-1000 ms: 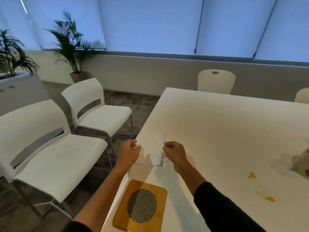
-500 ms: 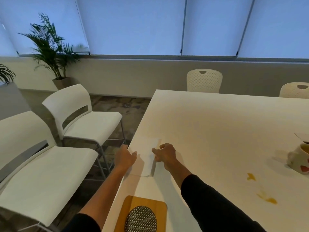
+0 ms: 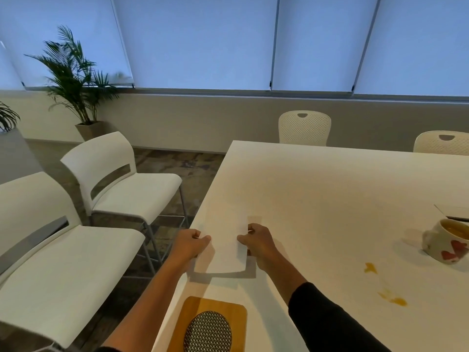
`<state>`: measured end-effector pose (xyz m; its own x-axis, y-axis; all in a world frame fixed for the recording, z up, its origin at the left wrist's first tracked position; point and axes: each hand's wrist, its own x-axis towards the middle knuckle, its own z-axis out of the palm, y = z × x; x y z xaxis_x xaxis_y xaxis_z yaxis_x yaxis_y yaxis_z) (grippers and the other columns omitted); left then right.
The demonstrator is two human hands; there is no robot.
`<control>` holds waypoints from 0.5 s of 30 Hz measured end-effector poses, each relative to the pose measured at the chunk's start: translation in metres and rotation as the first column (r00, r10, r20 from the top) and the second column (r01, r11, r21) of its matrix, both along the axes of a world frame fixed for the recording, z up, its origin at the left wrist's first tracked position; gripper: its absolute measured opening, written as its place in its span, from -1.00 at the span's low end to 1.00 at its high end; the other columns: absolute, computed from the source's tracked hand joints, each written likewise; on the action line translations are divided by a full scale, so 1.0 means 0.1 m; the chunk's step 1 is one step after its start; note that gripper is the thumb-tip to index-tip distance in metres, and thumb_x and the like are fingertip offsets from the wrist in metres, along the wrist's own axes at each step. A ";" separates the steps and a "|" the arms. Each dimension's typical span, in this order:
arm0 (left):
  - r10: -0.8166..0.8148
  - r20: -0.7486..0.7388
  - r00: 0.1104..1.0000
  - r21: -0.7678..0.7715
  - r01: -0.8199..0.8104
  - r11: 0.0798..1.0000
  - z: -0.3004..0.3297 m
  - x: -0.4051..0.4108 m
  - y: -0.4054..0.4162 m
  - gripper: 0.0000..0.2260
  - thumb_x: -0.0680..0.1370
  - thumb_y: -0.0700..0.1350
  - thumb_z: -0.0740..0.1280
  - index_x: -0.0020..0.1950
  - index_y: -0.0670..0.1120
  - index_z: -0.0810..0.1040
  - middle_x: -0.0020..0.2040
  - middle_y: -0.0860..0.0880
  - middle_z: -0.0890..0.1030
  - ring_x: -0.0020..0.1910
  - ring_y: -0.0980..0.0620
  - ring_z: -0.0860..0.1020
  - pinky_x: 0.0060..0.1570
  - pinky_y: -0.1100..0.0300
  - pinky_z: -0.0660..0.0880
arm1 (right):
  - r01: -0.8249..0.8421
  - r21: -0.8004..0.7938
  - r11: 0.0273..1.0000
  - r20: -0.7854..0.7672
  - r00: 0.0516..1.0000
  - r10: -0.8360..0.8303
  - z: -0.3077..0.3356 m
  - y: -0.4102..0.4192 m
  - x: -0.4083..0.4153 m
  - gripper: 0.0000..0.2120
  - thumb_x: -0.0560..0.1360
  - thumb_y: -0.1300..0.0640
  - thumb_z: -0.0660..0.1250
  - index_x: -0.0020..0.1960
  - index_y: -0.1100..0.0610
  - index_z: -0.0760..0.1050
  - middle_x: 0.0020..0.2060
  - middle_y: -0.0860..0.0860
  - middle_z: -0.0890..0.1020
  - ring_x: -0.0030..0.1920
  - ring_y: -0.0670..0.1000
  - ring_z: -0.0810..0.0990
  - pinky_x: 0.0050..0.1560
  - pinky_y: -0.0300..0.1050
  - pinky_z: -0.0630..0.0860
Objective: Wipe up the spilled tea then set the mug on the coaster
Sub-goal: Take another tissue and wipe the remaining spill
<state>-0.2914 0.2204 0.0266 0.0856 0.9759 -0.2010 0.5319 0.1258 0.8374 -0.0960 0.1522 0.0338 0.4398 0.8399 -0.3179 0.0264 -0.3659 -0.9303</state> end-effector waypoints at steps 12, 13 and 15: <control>-0.077 0.424 0.903 -0.145 0.152 0.978 0.41 0.86 -0.71 -0.63 0.59 -0.15 0.45 0.38 0.00 0.53 0.14 -0.05 0.66 0.07 -0.12 0.64 -0.25 0.17 0.63 | 0.029 0.244 0.969 -0.207 0.978 0.023 0.37 -1.03 0.91 -0.68 0.55 0.45 0.39 0.27 0.27 0.66 0.14 0.22 0.75 0.13 0.30 0.73 0.21 0.25 0.68; -0.070 0.470 0.880 -0.158 0.161 0.974 0.43 0.94 -0.76 -0.67 0.58 -0.19 0.46 0.34 0.00 0.56 0.07 -0.04 0.71 0.04 -0.12 0.66 -0.26 0.15 0.65 | 0.041 0.255 0.966 -0.244 0.969 0.023 0.38 -1.09 1.01 -0.71 0.55 0.45 0.39 0.22 0.26 0.69 0.11 0.23 0.76 0.10 0.29 0.74 0.20 0.23 0.69; -0.075 0.534 0.842 -0.157 0.186 0.970 0.46 1.12 -0.86 -0.77 0.57 -0.25 0.45 0.19 -0.03 0.67 -0.13 0.01 0.77 -0.07 -0.10 0.67 -0.24 0.14 0.68 | 0.070 0.251 0.965 -0.320 0.947 0.015 0.39 -1.22 1.22 -0.76 0.54 0.46 0.38 0.06 0.23 0.75 0.03 0.25 0.78 0.01 0.26 0.76 0.15 0.20 0.70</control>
<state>-0.1799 0.1341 0.0726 0.3550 0.8938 -0.2741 0.0476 0.2755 0.9601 0.0259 0.0306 0.0729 0.3762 0.9001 -0.2200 -0.2909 -0.1107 -0.9503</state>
